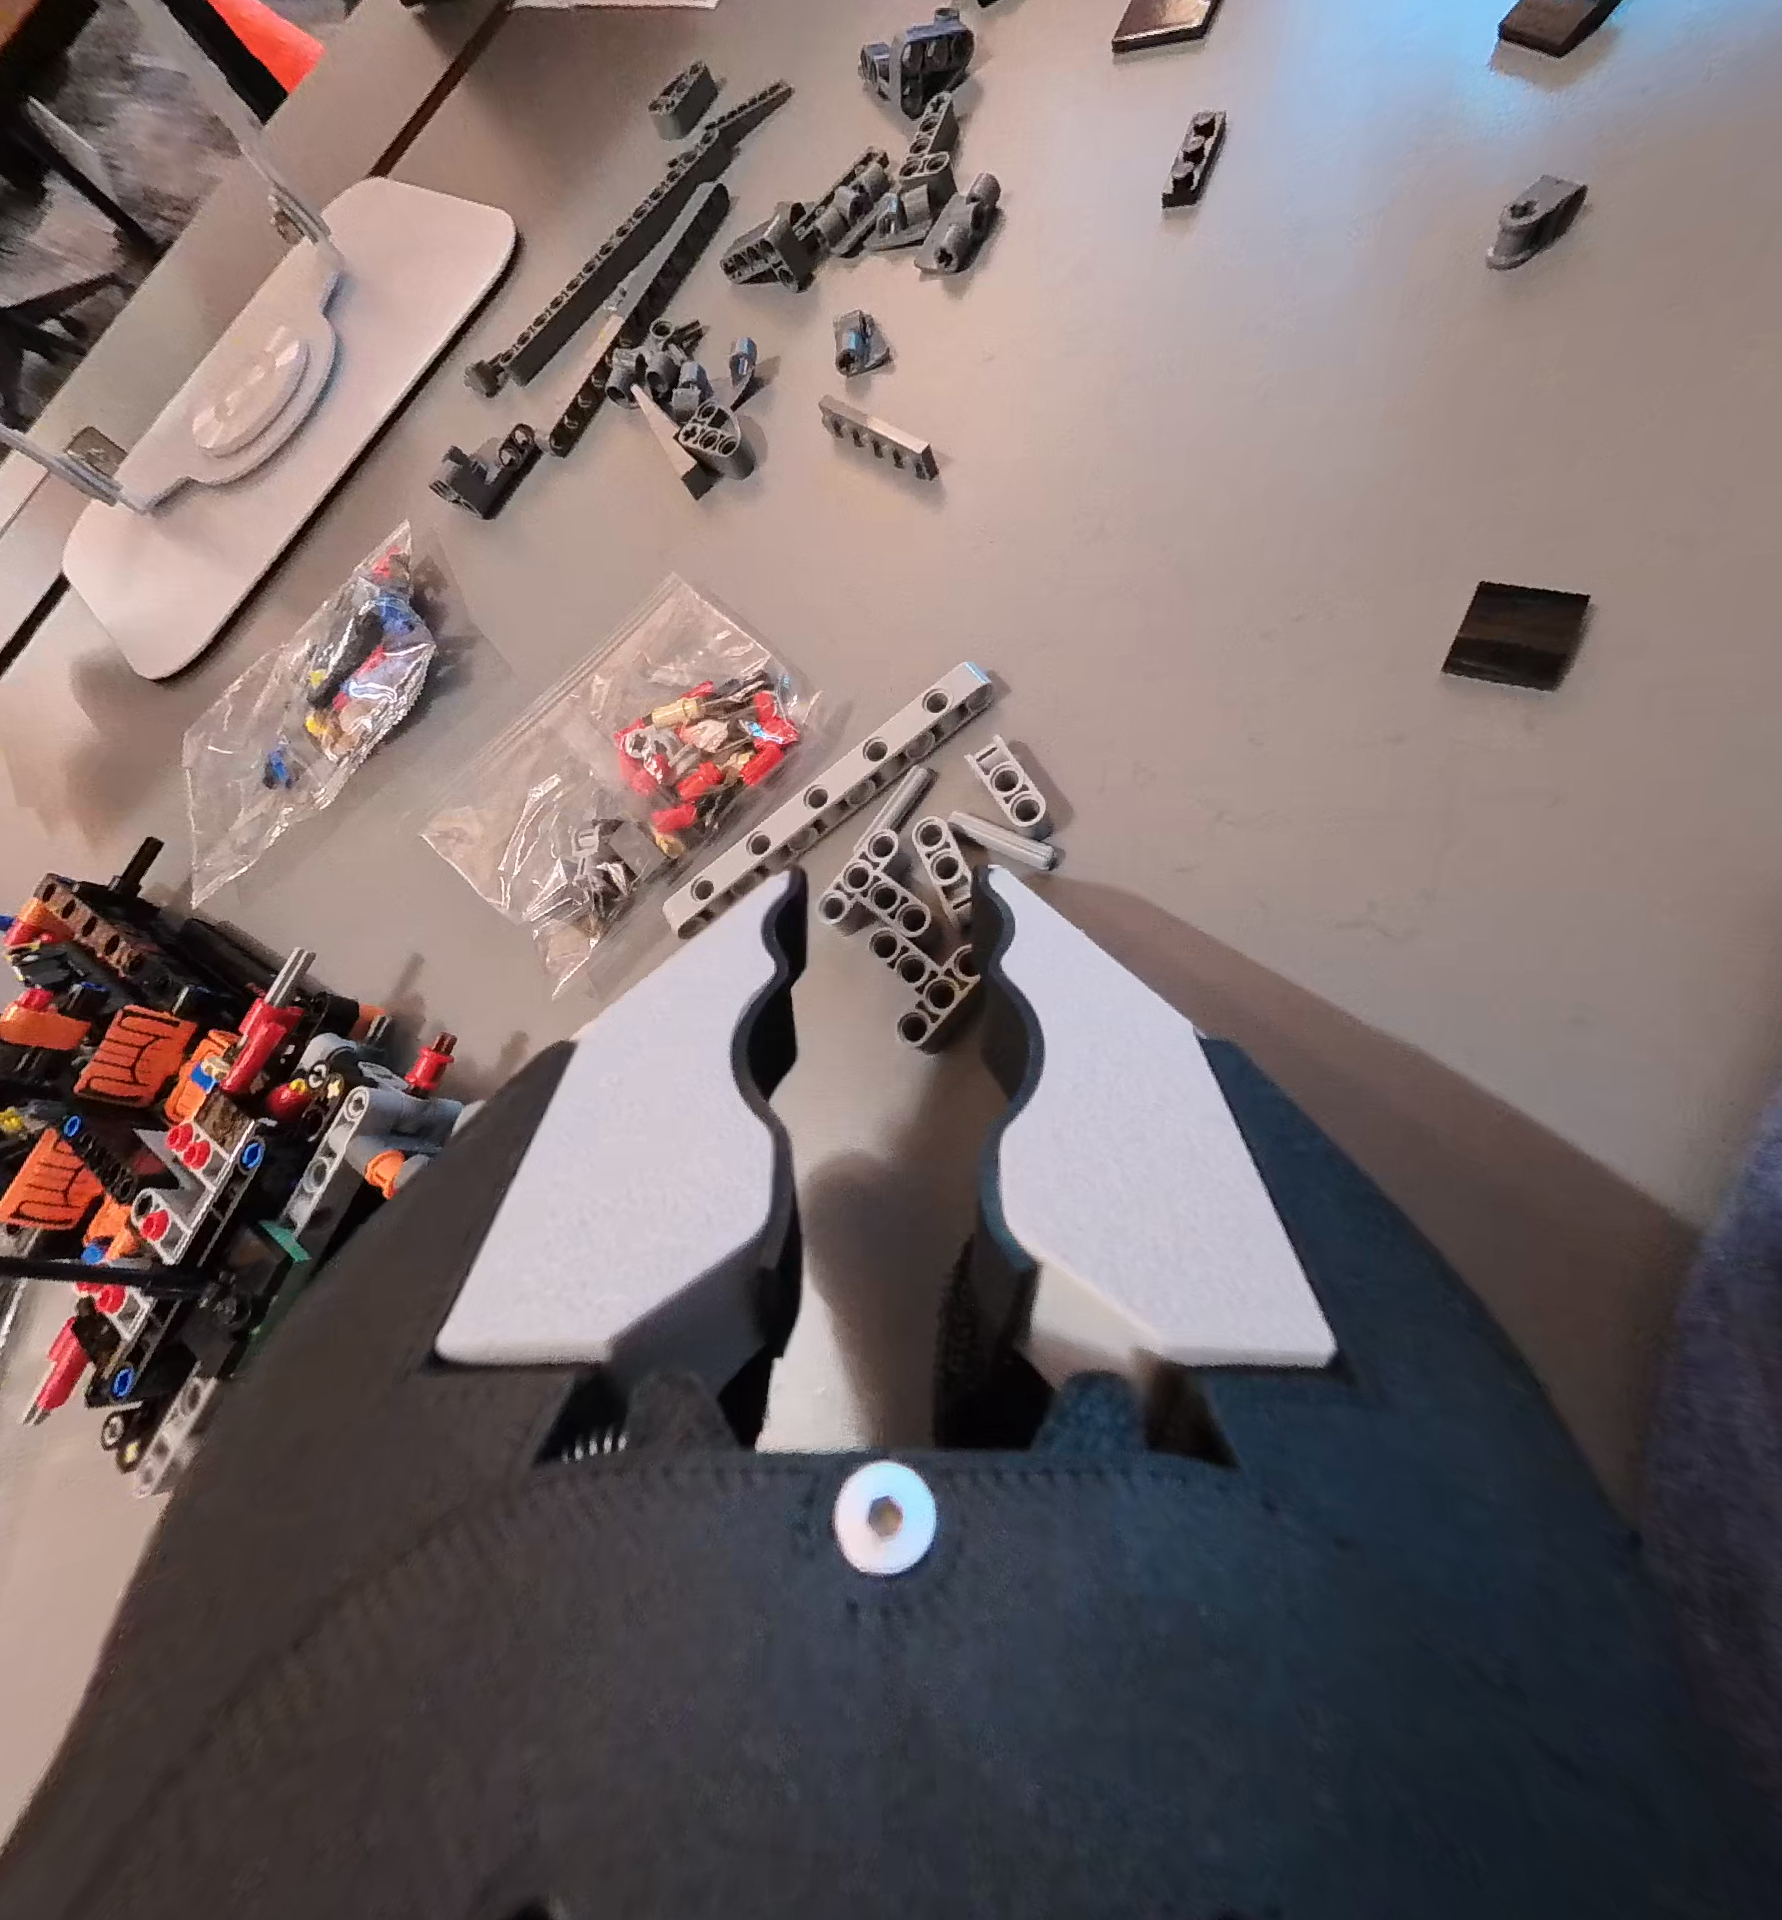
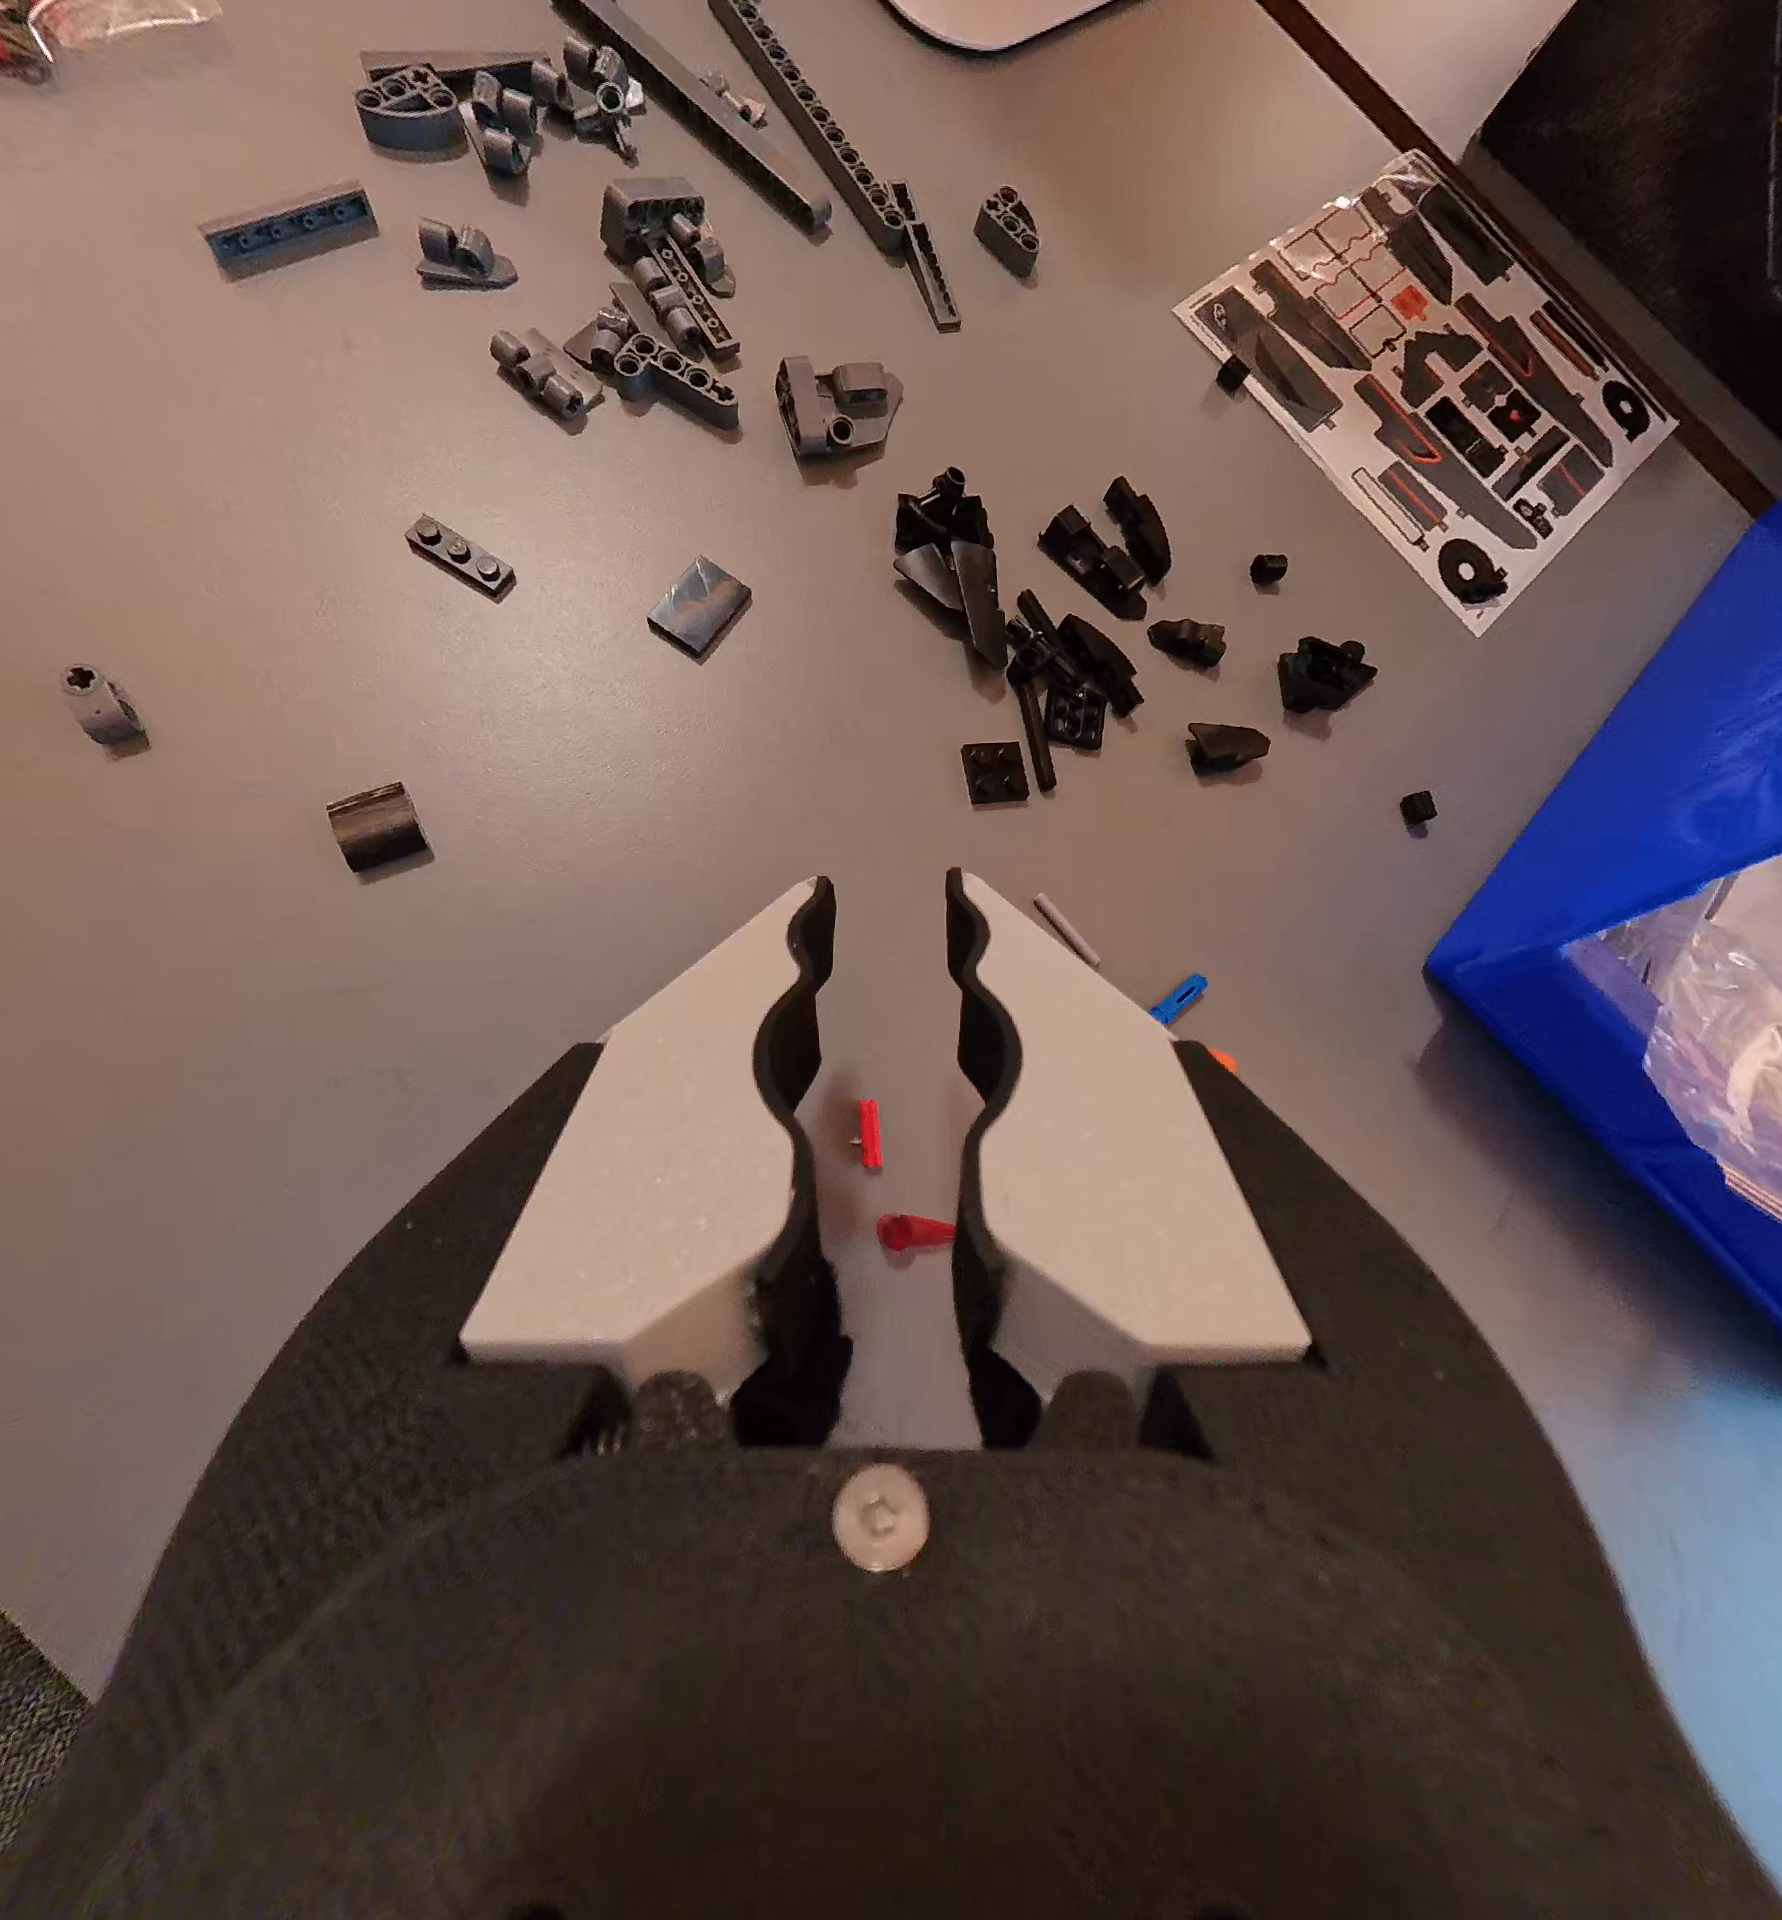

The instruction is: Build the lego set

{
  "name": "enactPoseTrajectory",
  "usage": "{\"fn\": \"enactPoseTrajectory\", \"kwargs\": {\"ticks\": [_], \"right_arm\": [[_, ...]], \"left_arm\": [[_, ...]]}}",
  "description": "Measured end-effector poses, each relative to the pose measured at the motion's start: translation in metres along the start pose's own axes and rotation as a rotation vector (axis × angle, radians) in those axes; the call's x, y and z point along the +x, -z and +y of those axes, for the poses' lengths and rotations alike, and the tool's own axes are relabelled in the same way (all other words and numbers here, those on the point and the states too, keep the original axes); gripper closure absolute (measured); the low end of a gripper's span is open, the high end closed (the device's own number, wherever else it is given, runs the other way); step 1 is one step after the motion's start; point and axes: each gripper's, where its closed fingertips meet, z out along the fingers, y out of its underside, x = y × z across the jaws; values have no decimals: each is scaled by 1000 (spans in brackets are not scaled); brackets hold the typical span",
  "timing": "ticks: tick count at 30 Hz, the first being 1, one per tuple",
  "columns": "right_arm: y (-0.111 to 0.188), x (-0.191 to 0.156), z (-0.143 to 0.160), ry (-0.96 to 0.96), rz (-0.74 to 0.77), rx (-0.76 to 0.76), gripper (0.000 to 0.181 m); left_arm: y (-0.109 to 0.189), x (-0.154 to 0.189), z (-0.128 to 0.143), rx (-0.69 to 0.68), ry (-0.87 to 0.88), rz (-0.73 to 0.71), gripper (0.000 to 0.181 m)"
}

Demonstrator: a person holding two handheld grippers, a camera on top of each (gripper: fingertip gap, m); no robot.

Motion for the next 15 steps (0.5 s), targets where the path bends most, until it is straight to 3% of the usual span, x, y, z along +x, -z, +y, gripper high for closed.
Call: {"fn": "enactPoseTrajectory", "kwargs": {"ticks": [15], "right_arm": [[-2, -6, -6, 10, -17, 22, 162]], "left_arm": [[4, -7, -4, 32, 7, -47, 143]]}}
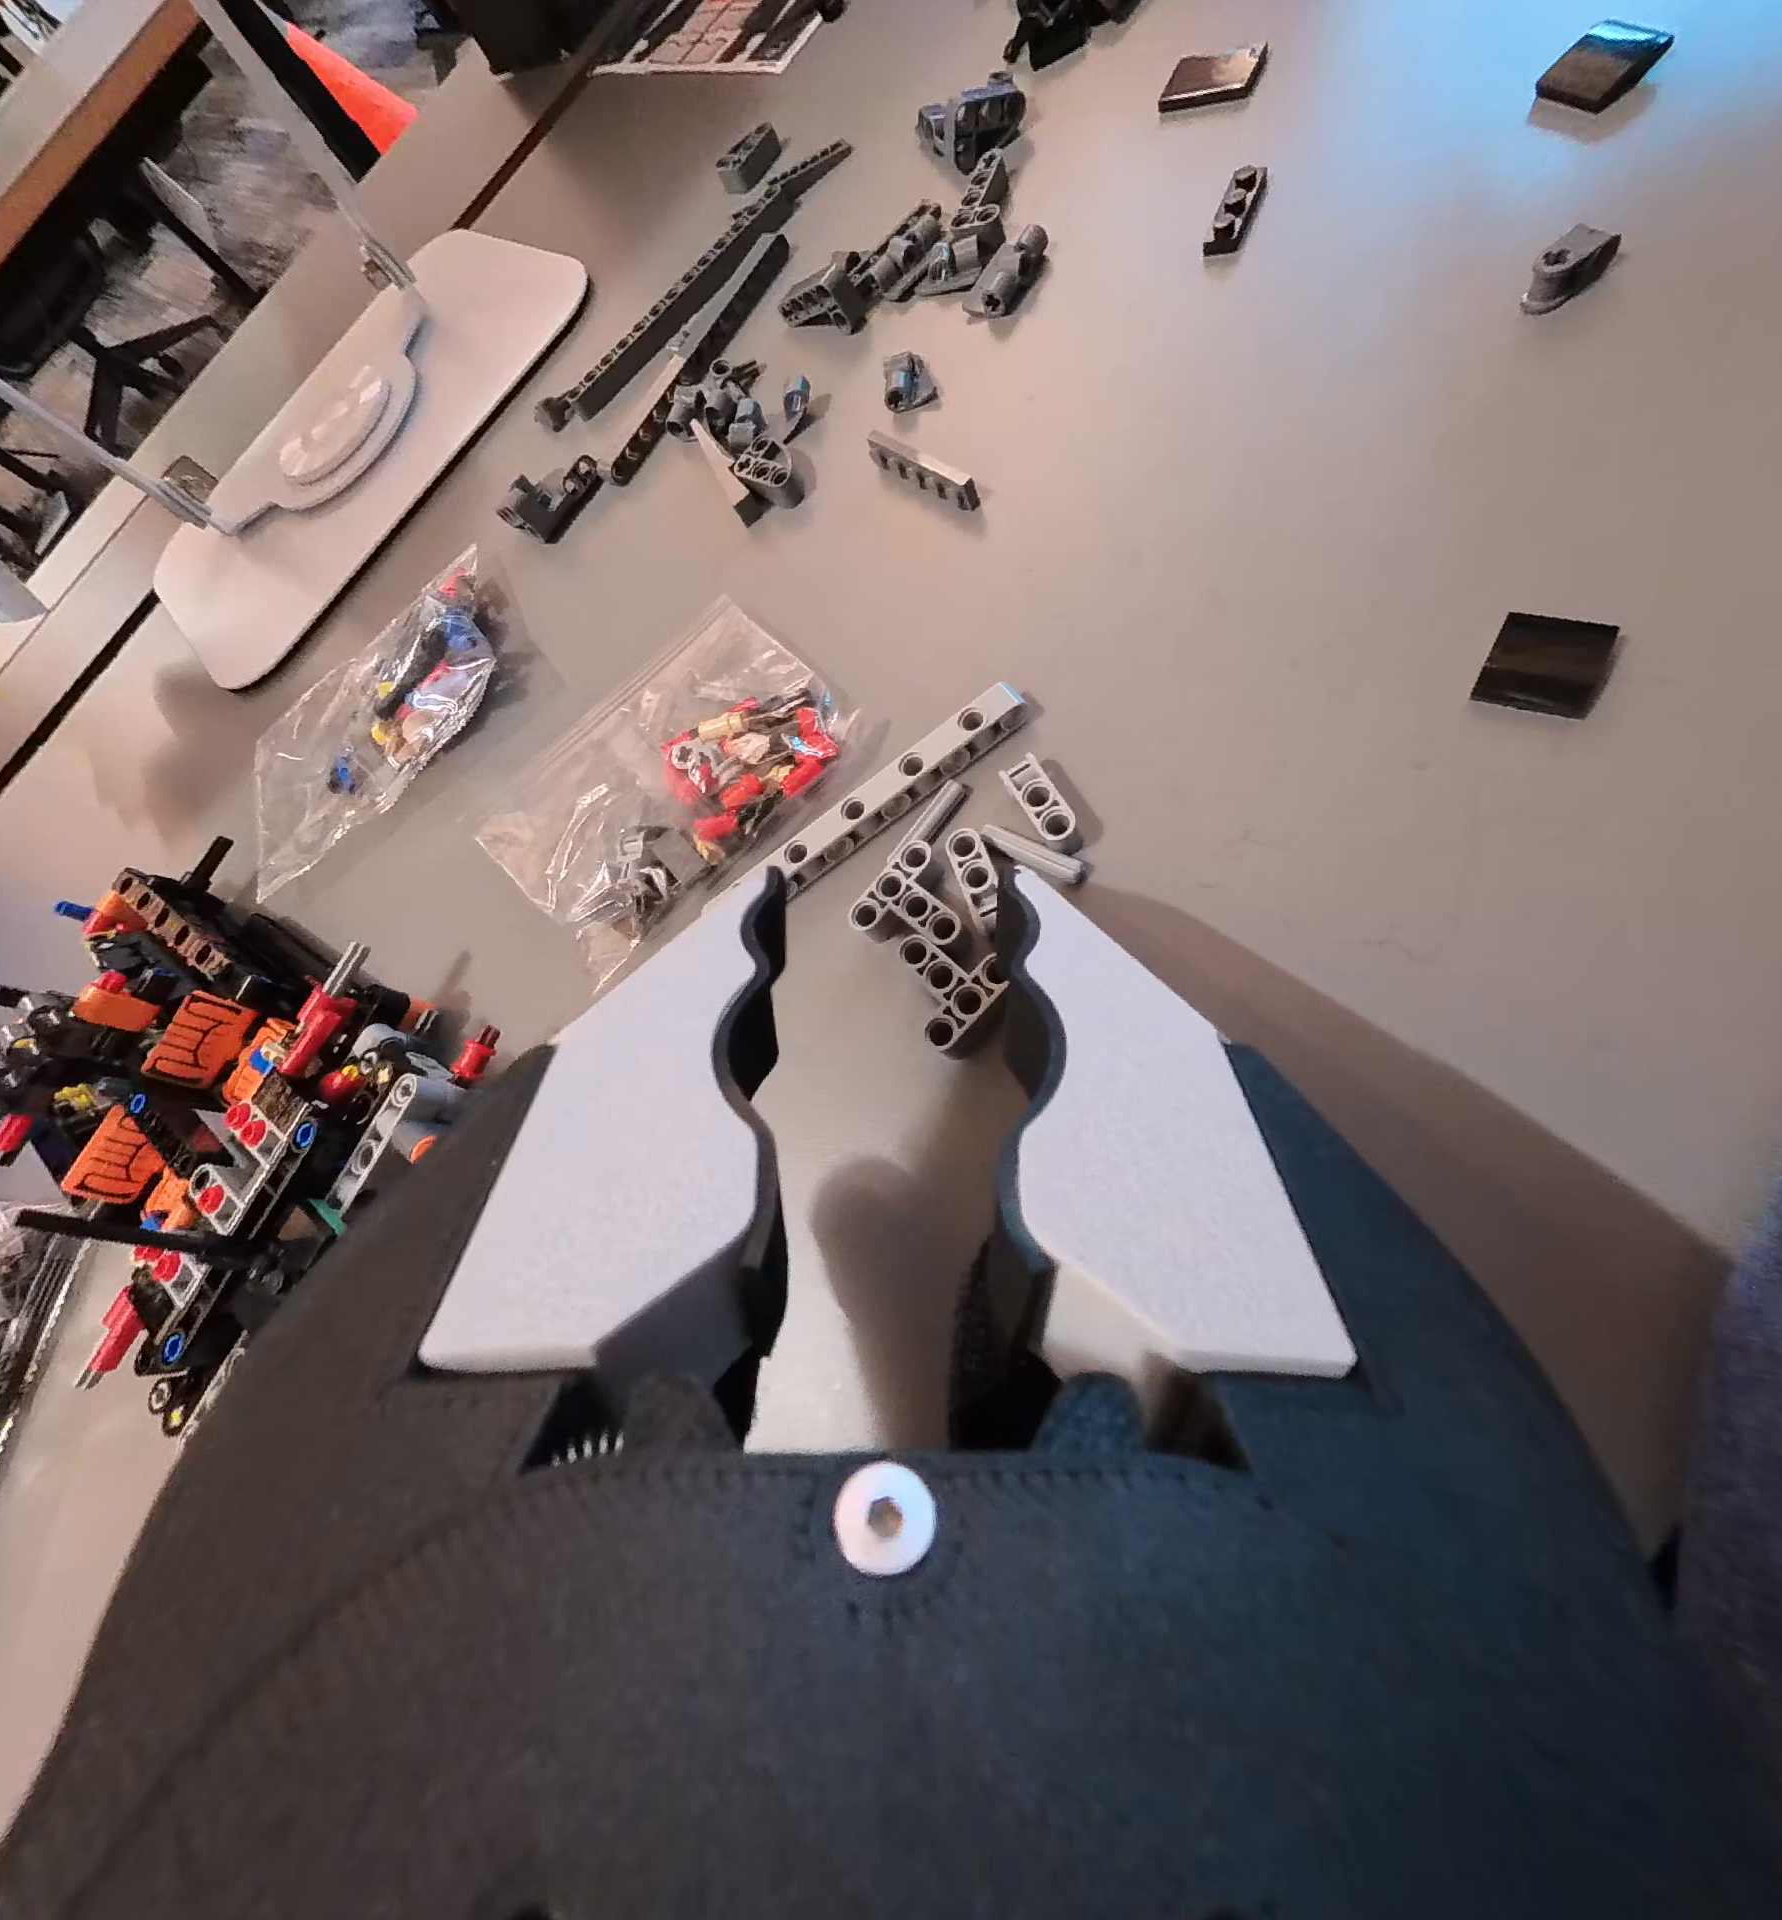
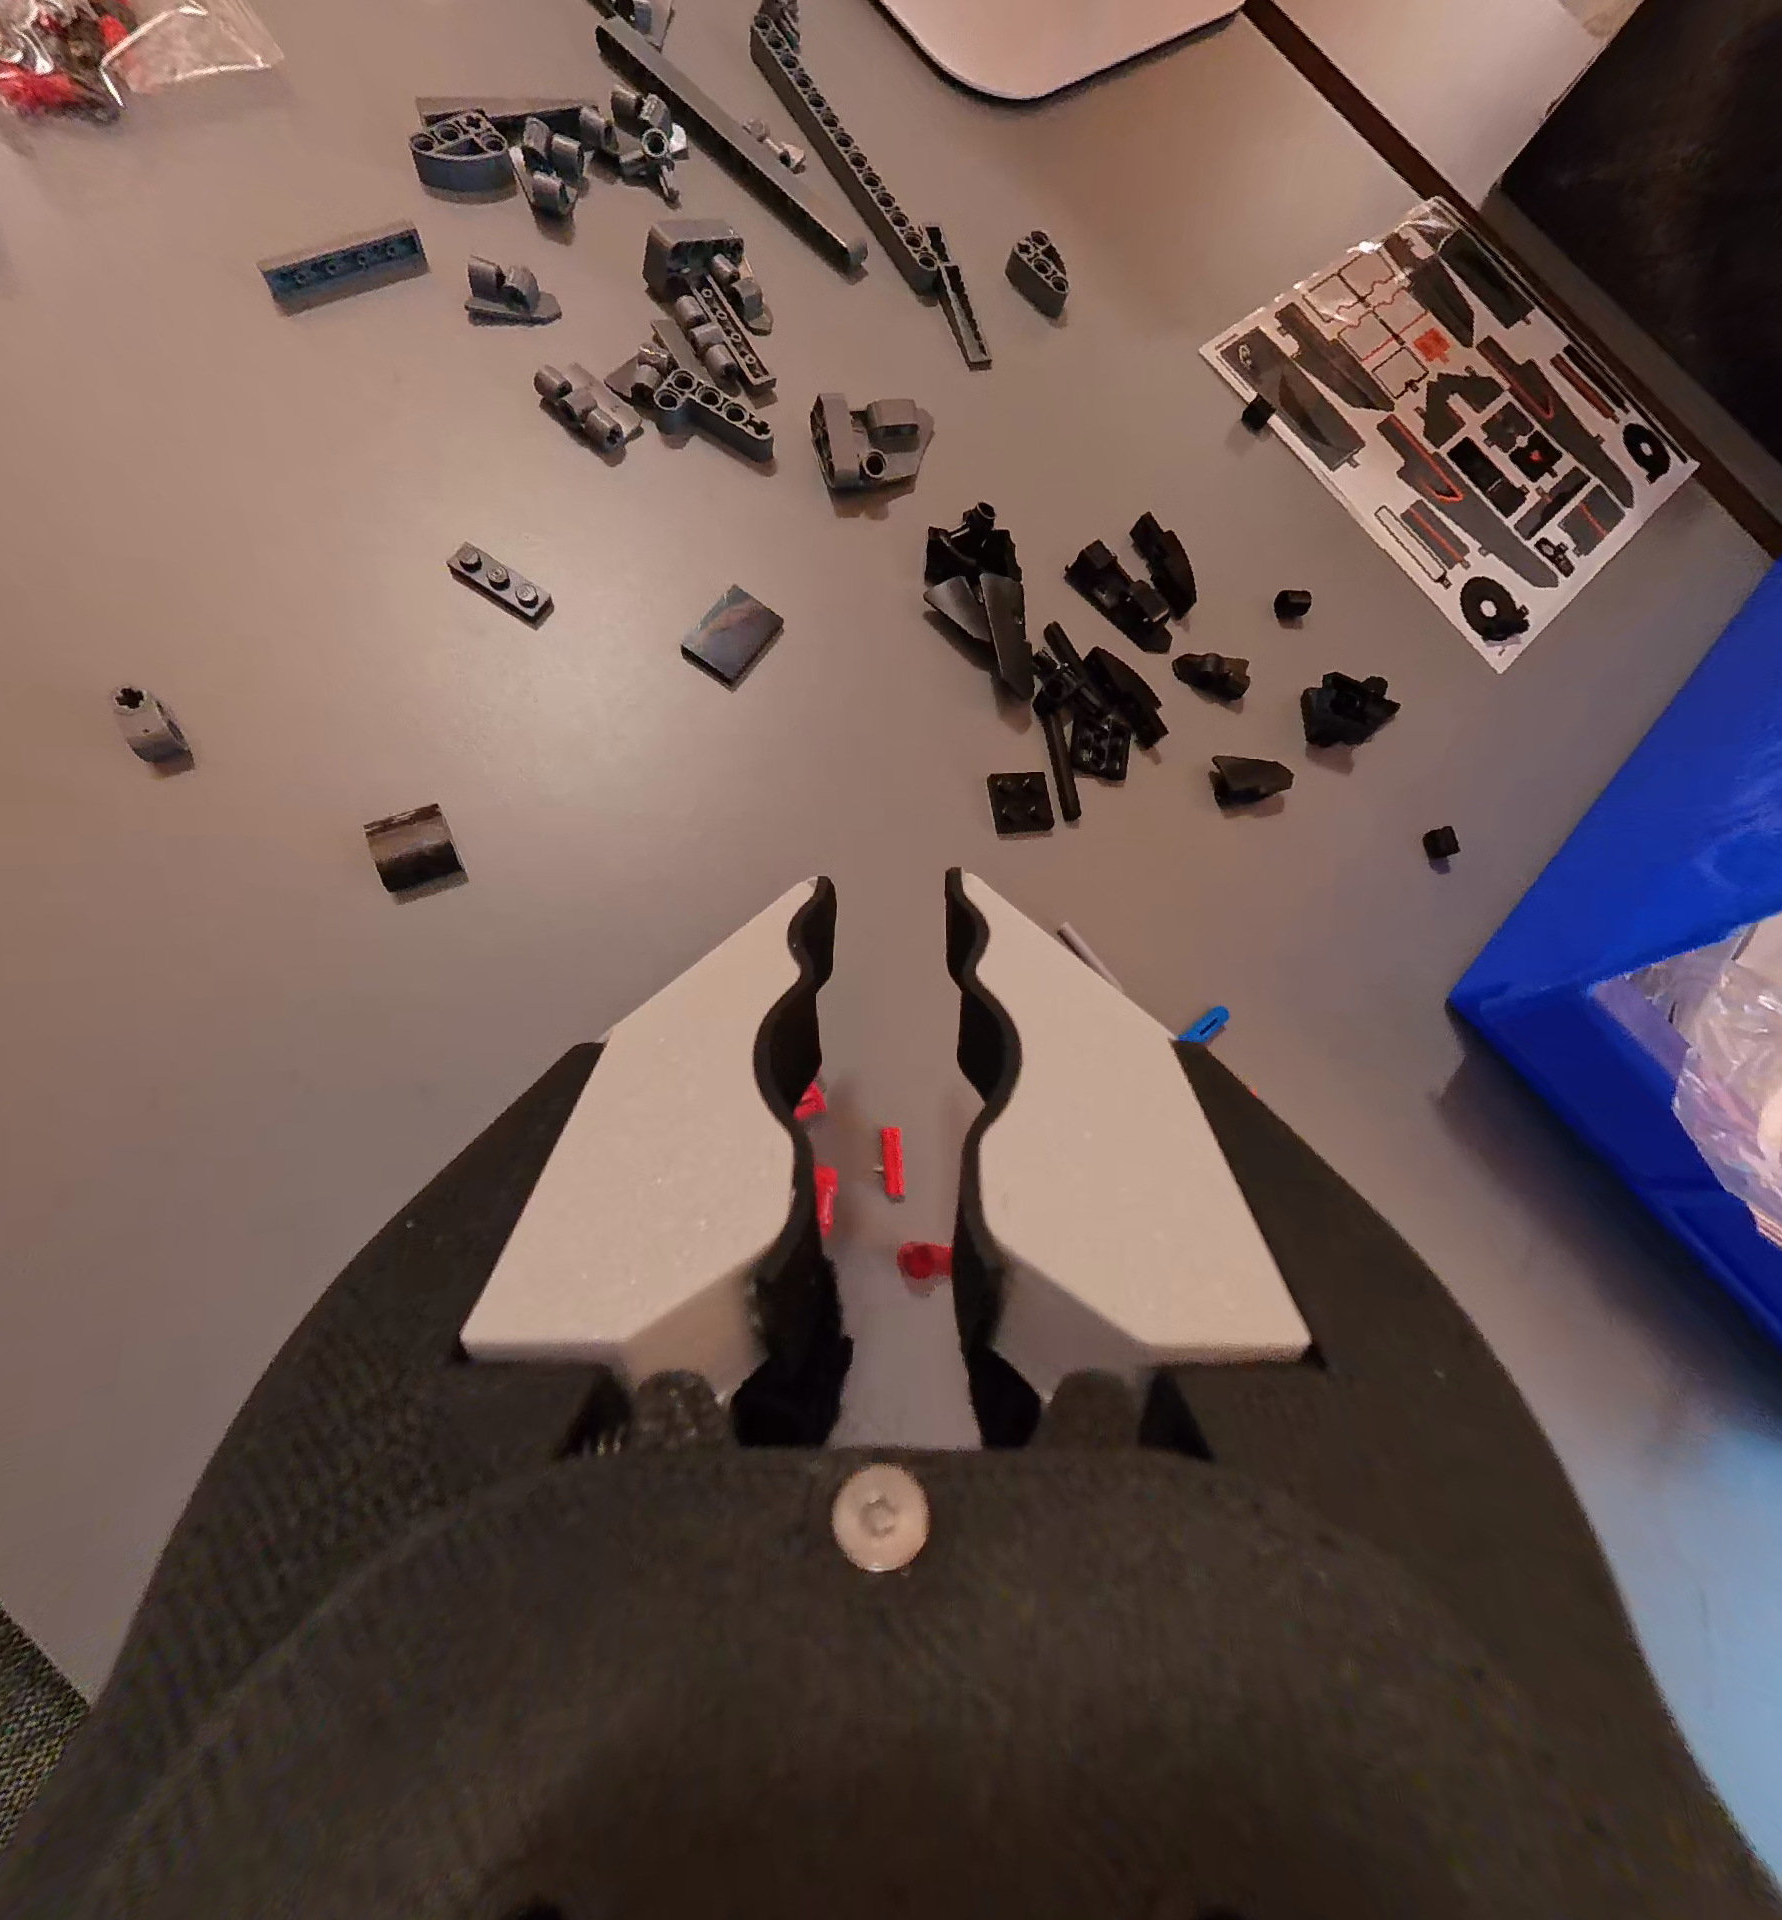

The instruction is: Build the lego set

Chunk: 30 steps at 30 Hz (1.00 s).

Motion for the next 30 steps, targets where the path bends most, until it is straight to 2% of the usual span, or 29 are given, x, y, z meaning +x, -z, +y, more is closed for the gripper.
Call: {"fn": "enactPoseTrajectory", "kwargs": {"ticks": [5, 9, 13, 18, 24, 30], "right_arm": [[-4, -8, -11, 14, -28, 18, 165], [-17, -25, -32, 66, -83, 37, 168], [-40, -36, -61, 128, -118, 34, 172], [-84, -37, -92, 184, -179, -30, 173], [-131, -38, -94, 227, -292, -134, 171], [-148, -41, -84, 241, -337, -193, 172]], "left_arm": [[1, -1, -1, 7, 3, -5, 142], [1, 1, -1, 4, -6, -6, 142], [2, 1, -1, 6, -10, -9, 142], [4, 1, -3, 24, -1, -7, 143], [6, 1, -5, 42, 27, 7, 143], [7, 2, -6, 48, 55, 39, 143]]}}
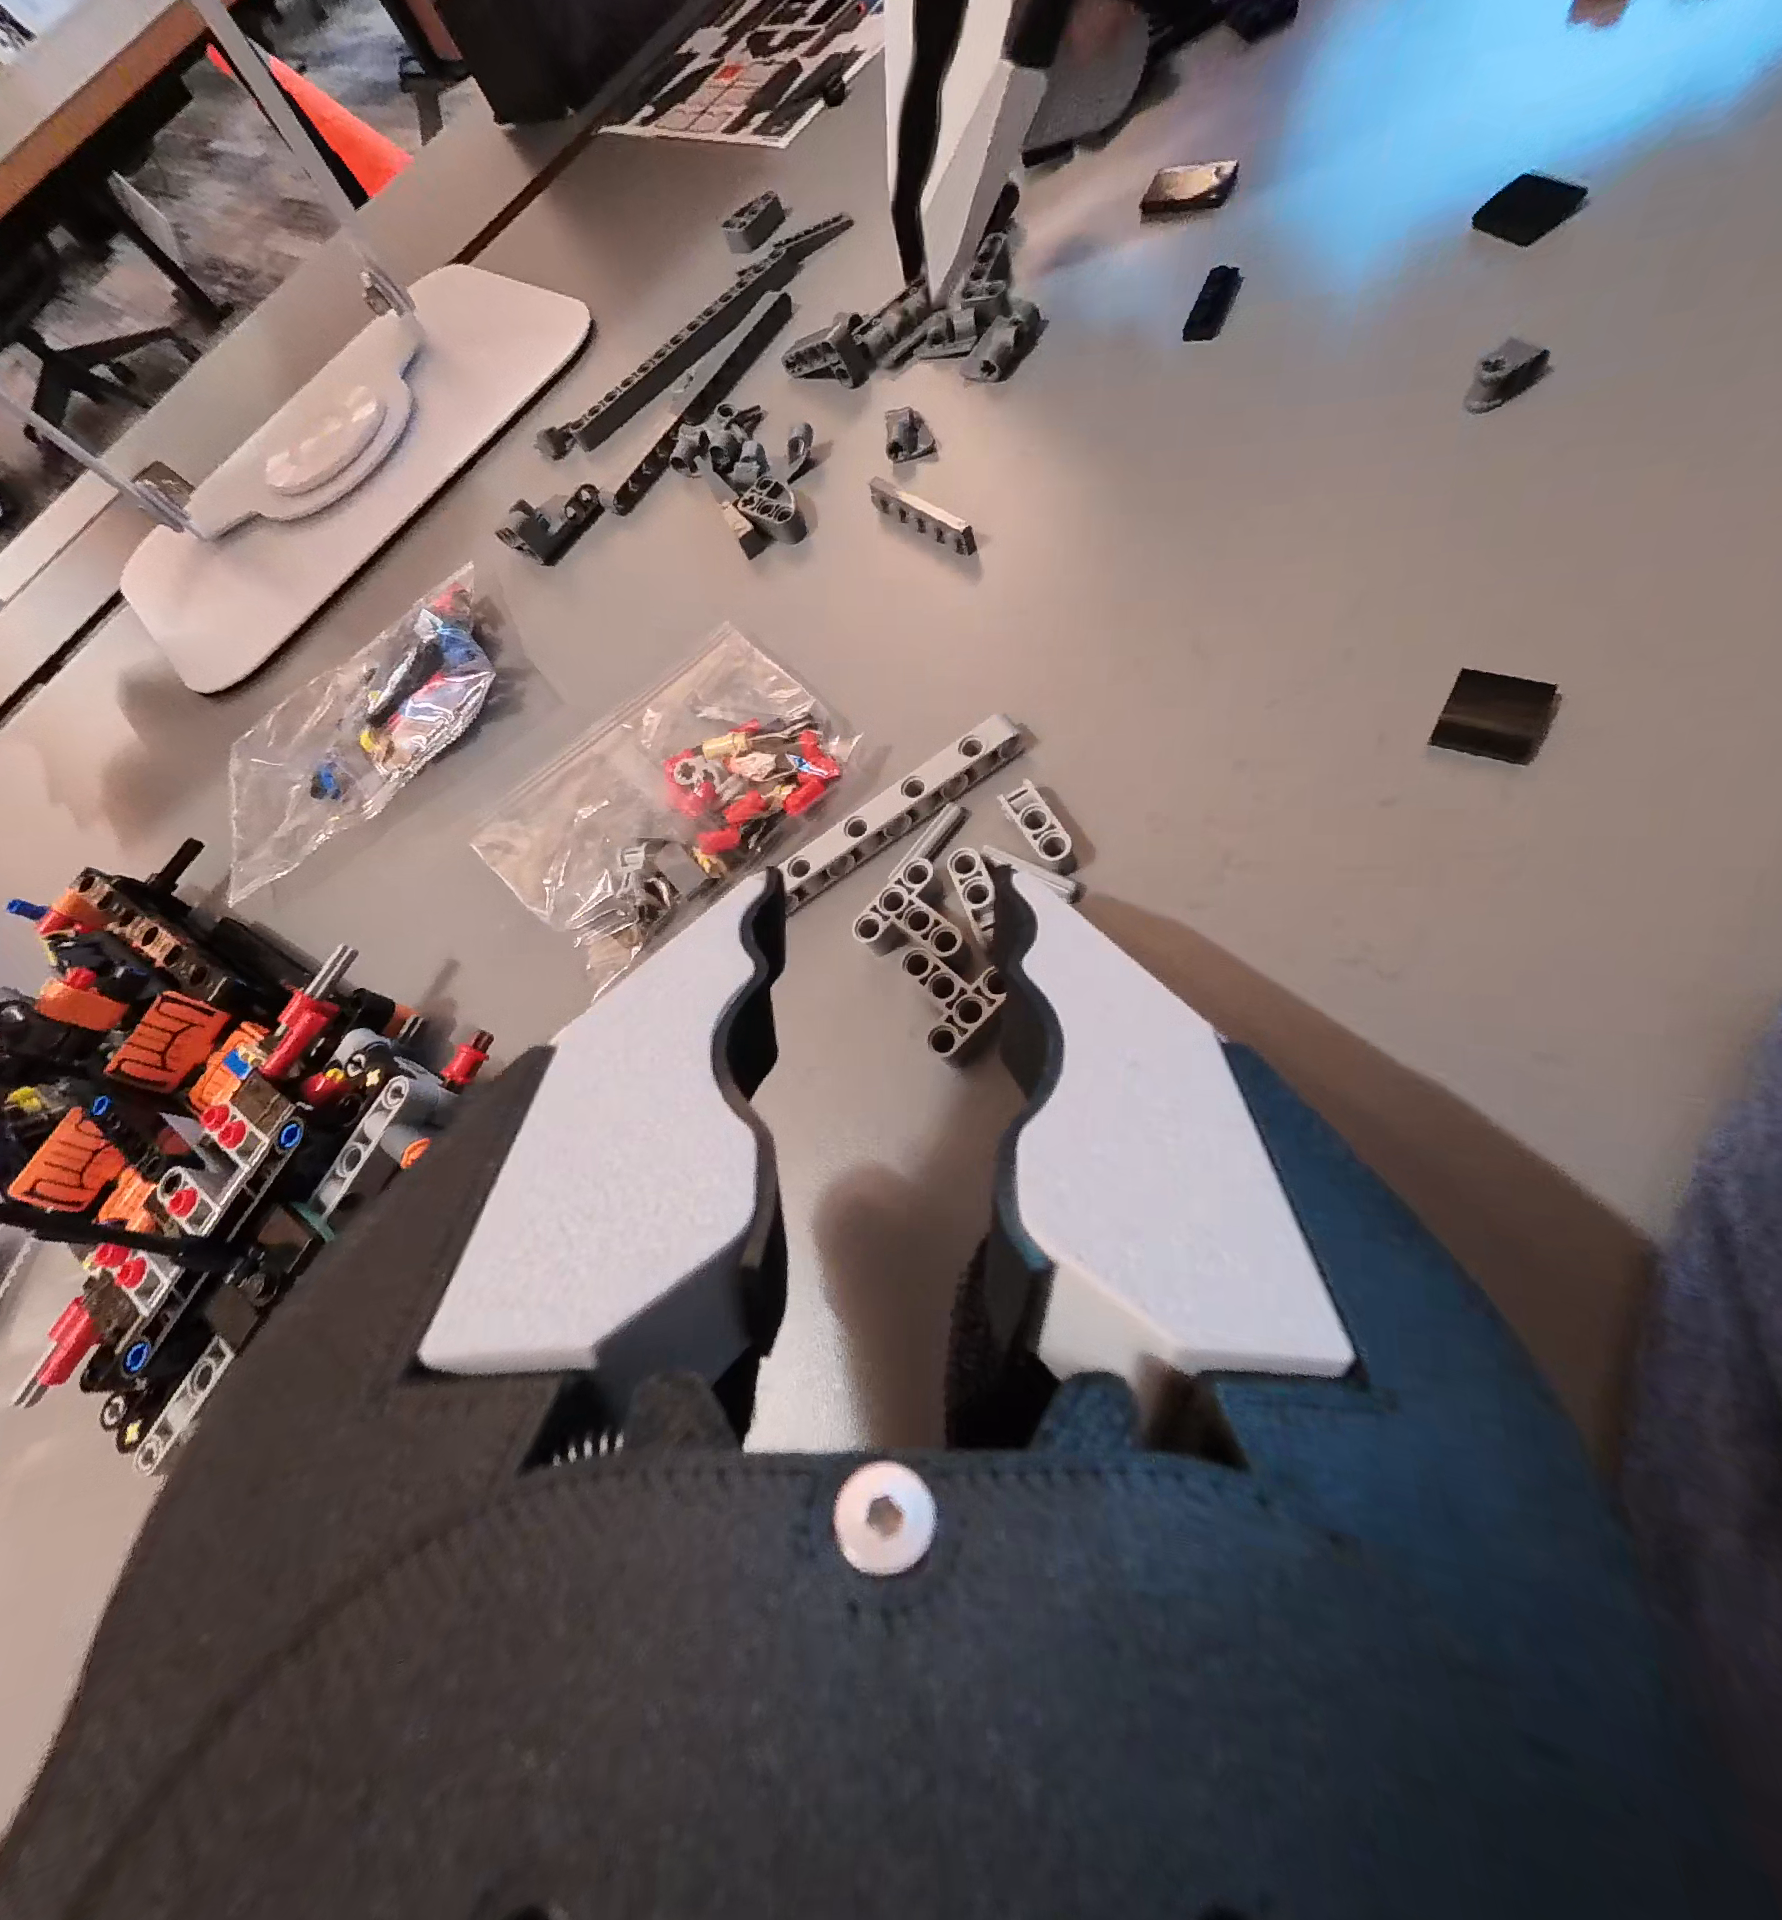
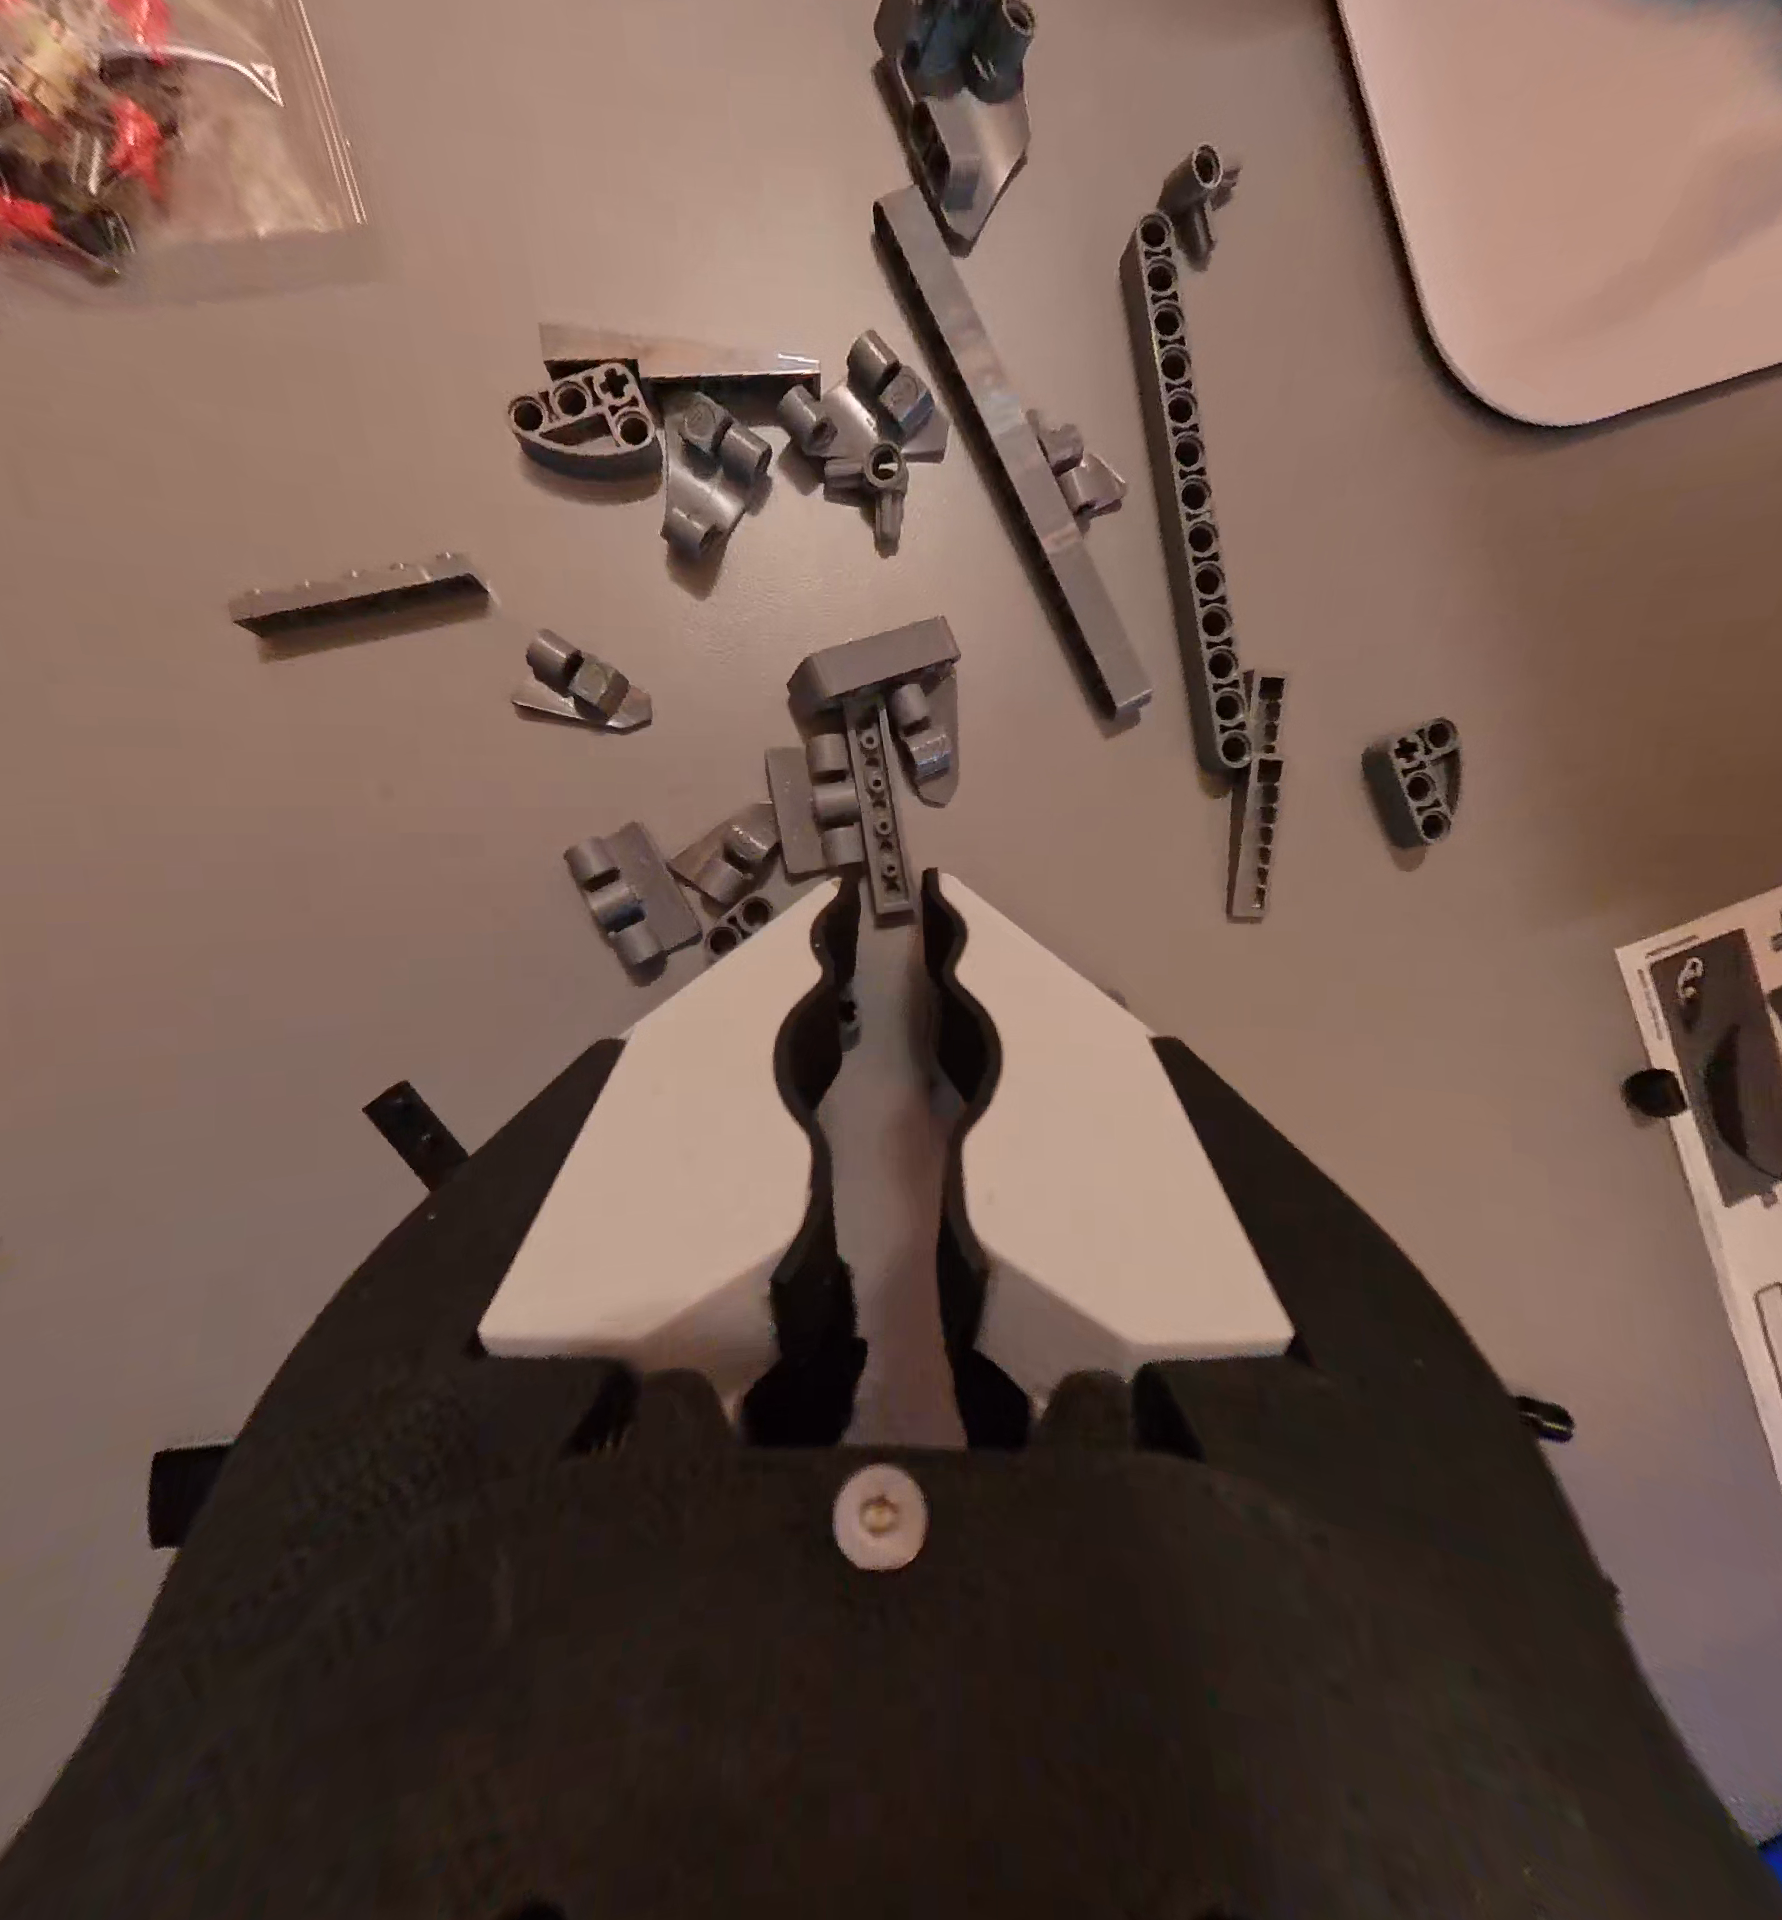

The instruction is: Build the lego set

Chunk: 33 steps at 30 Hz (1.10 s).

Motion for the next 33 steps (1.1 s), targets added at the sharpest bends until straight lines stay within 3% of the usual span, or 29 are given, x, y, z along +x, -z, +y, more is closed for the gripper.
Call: {"fn": "enactPoseTrajectory", "kwargs": {"ticks": [10, 20, 26, 33], "right_arm": [[2, 0, -2, -15, -33, 19, 176], [32, -12, -13, -25, -9, 96, 176], [57, -38, -30, -28, -41, 163, 176], [81, -90, -68, -33, -175, 289, 176]], "left_arm": [[2, 1, -2, 12, 10, 2, 143], [13, -4, -14, 109, 28, -17, 147], [38, -6, -46, 261, -30, -27, 157], [43, -19, -54, 251, -117, -29, 151]]}}
